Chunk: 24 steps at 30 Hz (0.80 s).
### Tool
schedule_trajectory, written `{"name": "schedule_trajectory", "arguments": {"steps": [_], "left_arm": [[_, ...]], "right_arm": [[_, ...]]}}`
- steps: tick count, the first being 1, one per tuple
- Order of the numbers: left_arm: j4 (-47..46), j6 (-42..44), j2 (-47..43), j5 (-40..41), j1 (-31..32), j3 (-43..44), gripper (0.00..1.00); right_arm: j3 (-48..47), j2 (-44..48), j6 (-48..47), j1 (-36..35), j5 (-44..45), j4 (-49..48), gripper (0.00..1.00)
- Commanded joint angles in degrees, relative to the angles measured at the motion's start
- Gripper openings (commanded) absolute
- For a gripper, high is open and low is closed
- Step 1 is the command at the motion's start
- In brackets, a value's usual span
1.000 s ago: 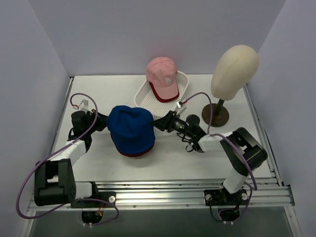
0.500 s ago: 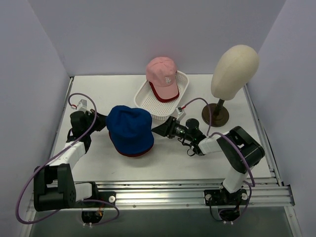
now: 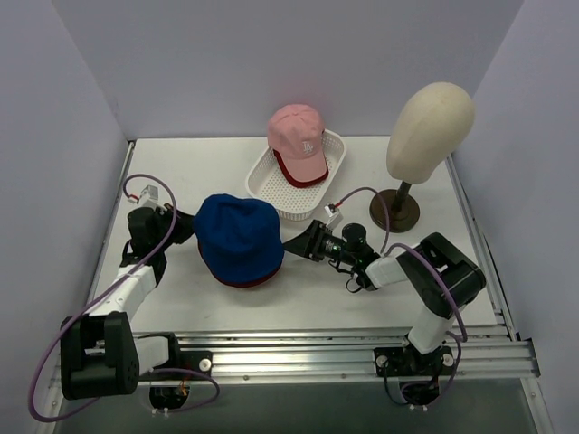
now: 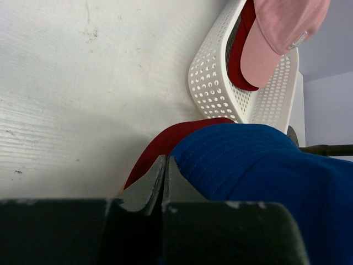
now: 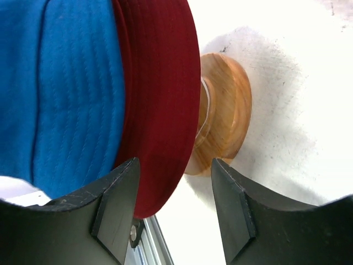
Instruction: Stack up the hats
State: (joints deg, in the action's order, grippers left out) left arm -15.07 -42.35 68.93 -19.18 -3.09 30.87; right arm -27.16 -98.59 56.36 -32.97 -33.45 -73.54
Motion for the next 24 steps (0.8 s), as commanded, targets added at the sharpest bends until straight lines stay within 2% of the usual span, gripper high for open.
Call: {"name": "schedule_trajectory", "arguments": {"steps": [1, 6, 13, 24], "left_arm": [[0.48, 1.48, -2.74, 1.60, 0.02, -0.55, 0.02], [1.71, 1.83, -4.06, 1.95, 0.02, -0.73, 0.02], [0.75, 2.09, -3.27, 2.48, 0.02, -1.60, 0.02], [0.48, 2.09, -2.92, 2.22, 0.02, -1.34, 0.02]], "right_arm": [[0.79, 5.49, -0.81, 0.36, 2.33, -23.77, 0.51], [2.55, 9.55, -0.90, 0.45, 6.11, -18.05, 0.51], [5.62, 9.82, 4.72, 0.02, 7.17, -25.60, 0.53], [6.50, 12.62, 6.48, -1.22, 10.15, -25.96, 0.53]]}}
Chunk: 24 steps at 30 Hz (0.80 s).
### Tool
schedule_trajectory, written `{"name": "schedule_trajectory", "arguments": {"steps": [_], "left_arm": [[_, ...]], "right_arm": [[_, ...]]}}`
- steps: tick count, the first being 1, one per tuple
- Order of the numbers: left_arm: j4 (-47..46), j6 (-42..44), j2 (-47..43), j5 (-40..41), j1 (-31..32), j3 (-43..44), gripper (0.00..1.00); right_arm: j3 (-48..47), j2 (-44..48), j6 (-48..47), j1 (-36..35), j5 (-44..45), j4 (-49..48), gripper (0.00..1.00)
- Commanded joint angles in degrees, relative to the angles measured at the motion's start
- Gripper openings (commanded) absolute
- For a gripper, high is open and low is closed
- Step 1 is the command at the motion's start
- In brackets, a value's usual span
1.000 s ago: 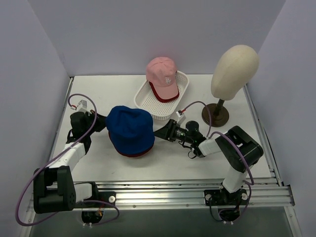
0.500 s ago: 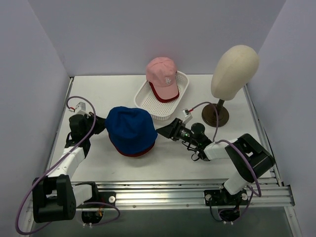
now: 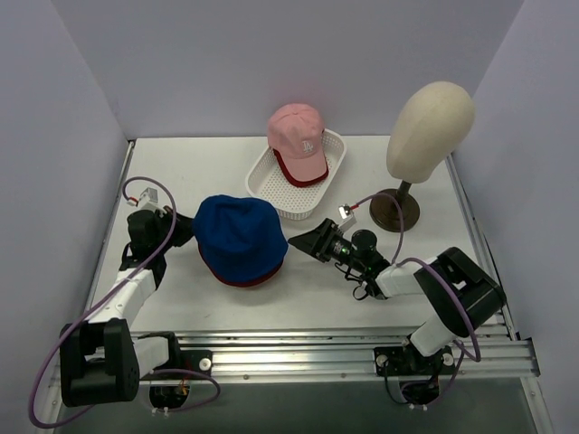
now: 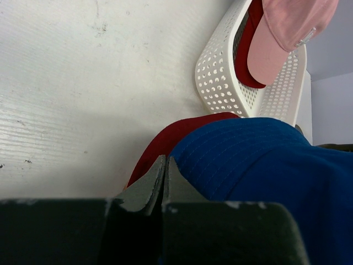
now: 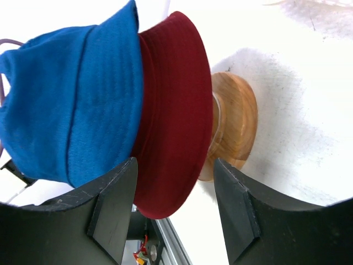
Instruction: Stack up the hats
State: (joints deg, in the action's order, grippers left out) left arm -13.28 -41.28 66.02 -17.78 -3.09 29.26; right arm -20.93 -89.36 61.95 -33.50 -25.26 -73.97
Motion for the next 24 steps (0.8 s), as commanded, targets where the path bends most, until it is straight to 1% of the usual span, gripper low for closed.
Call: {"name": "schedule_trajectory", "arguments": {"steps": [1, 6, 9, 13, 18, 24], "left_arm": [[-1.22, 0.94, -0.01, 0.73, 0.02, 0.36, 0.02], [-1.22, 1.11, -0.28, 0.82, 0.02, 0.28, 0.02], [-1.14, 1.11, -0.36, 0.91, 0.02, 0.28, 0.02], [-1.57, 0.93, -0.28, 0.73, 0.02, 0.19, 0.02], [-1.22, 0.94, -0.36, 0.73, 0.02, 0.10, 0.02], [-1.31, 0.85, -0.54, 0.55, 0.02, -0.16, 0.02]], "right_arm": [[0.36, 3.93, 0.89, -0.78, 2.31, -25.08, 0.53], [0.45, 5.95, -0.34, -1.39, 4.95, -21.04, 0.54], [-0.42, 5.87, -0.43, -1.92, 4.78, -20.86, 0.54], [-1.66, 5.87, -1.04, -4.03, 5.92, -20.42, 0.54], [-3.06, 5.95, -2.62, -8.51, 8.55, -18.84, 0.54], [-4.03, 5.96, -3.77, -9.75, 10.75, -17.17, 0.54]]}}
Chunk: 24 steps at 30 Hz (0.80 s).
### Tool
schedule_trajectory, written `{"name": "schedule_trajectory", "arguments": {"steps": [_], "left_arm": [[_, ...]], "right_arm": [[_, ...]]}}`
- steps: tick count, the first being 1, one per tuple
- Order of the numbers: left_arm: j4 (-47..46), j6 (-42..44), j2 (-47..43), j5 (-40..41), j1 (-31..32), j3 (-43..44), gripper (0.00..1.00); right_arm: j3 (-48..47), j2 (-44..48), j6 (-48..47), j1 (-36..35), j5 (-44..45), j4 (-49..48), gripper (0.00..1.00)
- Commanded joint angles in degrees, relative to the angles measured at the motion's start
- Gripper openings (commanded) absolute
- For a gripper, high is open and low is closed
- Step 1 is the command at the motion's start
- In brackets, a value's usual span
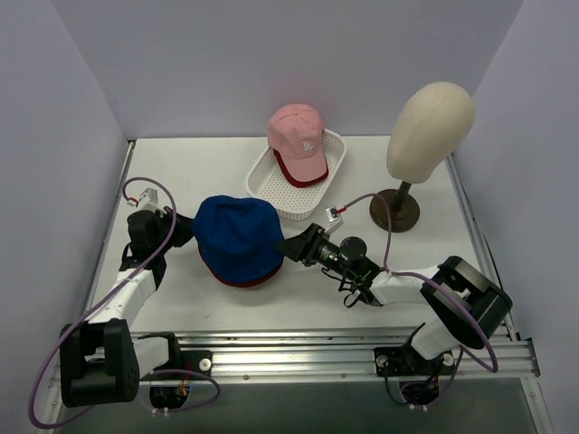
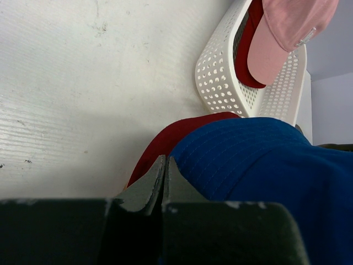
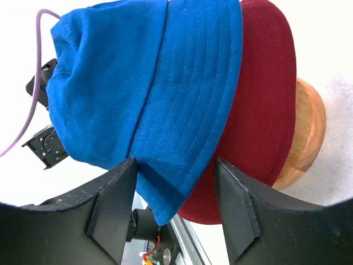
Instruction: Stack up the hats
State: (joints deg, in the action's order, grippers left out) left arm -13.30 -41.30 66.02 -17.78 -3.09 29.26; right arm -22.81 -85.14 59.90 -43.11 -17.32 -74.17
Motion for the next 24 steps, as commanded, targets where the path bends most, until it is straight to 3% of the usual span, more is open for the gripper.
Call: {"name": "schedule_trajectory", "arguments": {"steps": [1, 5, 9, 12, 15, 24], "left_arm": [[-1.46, 0.69, -0.63, 0.55, 0.02, -0.42, 0.02], [-1.55, 0.69, -0.45, 0.55, 0.02, -0.43, 0.02], [-1.55, 0.69, -0.19, 0.64, 0.02, -0.43, 0.02], [-0.94, 0.96, -0.19, 1.17, 0.02, -0.34, 0.02], [-0.06, 1.31, -0.45, 1.69, 0.02, -0.16, 0.02], [1.96, 2.19, -1.77, 2.66, 0.02, 0.36, 0.02]], "right_arm": [[-2.15, 1.65, -1.63, -0.13, 2.99, -16.97, 0.53], [-2.15, 0.95, -1.63, -0.13, 4.31, -16.45, 0.50], [-2.68, -0.98, -1.36, -0.13, 4.49, -16.01, 0.33], [-2.59, -2.57, -0.93, -0.13, 4.58, -16.35, 0.13], [-1.98, -3.97, -0.66, -0.13, 4.58, -17.58, 0.00], [0.66, -9.42, -1.80, -0.13, 5.02, -19.34, 0.00]]}}
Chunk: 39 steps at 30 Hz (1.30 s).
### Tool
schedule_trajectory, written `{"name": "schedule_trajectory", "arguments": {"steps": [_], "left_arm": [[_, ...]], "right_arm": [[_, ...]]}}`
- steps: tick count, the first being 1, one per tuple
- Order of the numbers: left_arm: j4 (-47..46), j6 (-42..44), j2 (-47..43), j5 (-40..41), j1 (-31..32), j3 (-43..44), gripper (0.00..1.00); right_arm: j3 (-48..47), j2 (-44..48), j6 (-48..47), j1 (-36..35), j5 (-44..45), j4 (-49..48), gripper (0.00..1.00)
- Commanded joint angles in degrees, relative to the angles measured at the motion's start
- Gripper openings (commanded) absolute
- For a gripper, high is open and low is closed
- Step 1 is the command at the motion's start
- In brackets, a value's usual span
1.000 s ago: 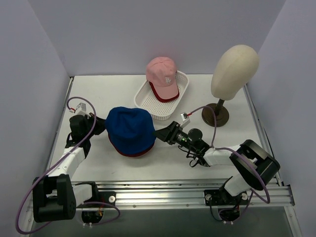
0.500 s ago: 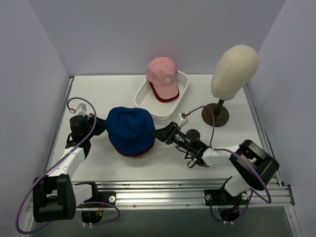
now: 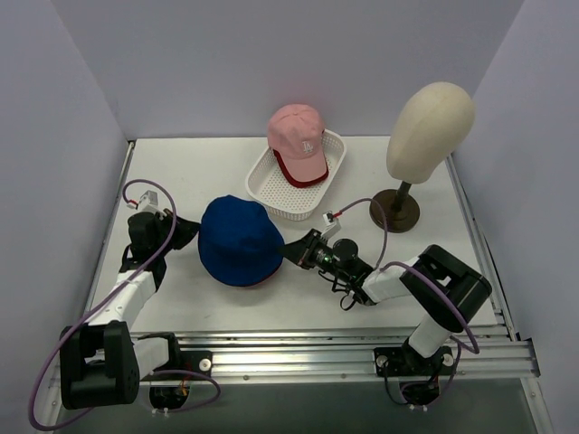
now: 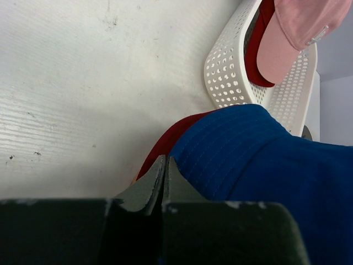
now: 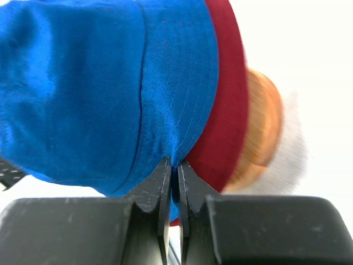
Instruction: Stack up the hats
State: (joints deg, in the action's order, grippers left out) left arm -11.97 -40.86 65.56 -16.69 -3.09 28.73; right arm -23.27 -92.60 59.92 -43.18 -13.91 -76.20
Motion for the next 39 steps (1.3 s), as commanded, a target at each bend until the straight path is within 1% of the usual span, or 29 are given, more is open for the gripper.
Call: {"name": "schedule_trajectory", "arguments": {"steps": [1, 11, 16, 20, 23, 26, 30, 35, 37, 39], "left_arm": [[0.72, 1.66, -1.22, 1.66, 0.02, 0.80, 0.02], [1.06, 2.10, 0.00, 2.62, 0.02, 0.36, 0.02], [1.77, 3.07, 0.53, 3.94, 0.02, 0.10, 0.02], [1.33, 3.42, 1.94, 4.21, 0.02, 0.27, 0.02], [-0.24, 2.98, 3.78, 3.86, 0.10, 0.19, 0.02], [-1.92, 2.45, 5.36, 4.20, 0.54, -0.25, 0.02], [-2.53, 2.45, 5.46, 4.65, 0.63, -0.52, 0.02], [-2.27, 2.98, 6.51, 5.61, 0.72, 0.10, 0.02], [-1.31, 2.89, 6.08, 5.53, 0.72, 0.19, 0.02], [0.96, 1.84, 2.92, 6.92, 0.63, -0.17, 0.02]], "right_arm": [[1.12, -2.67, -1.74, -0.06, 1.26, -17.57, 0.00], [1.38, -13.30, 0.28, -0.06, -0.85, -27.93, 0.00], [0.77, -13.75, 0.37, 0.29, -1.03, -28.21, 0.00], [0.77, -11.83, 0.02, 0.64, -1.03, -27.16, 0.02], [0.42, -9.46, -0.85, 0.64, -0.94, -24.97, 0.05], [-0.11, -6.64, -2.09, 0.55, -1.03, -21.27, 0.15], [-0.81, -3.65, -4.46, -0.32, 0.02, -15.39, 0.21], [-0.90, -1.45, -6.83, -1.03, 1.69, -11.87, 0.31], [-0.90, 0.04, -7.62, -1.38, 3.00, -8.89, 0.35], [-0.90, 2.58, -9.11, -1.64, 3.89, -5.03, 0.38]]}}
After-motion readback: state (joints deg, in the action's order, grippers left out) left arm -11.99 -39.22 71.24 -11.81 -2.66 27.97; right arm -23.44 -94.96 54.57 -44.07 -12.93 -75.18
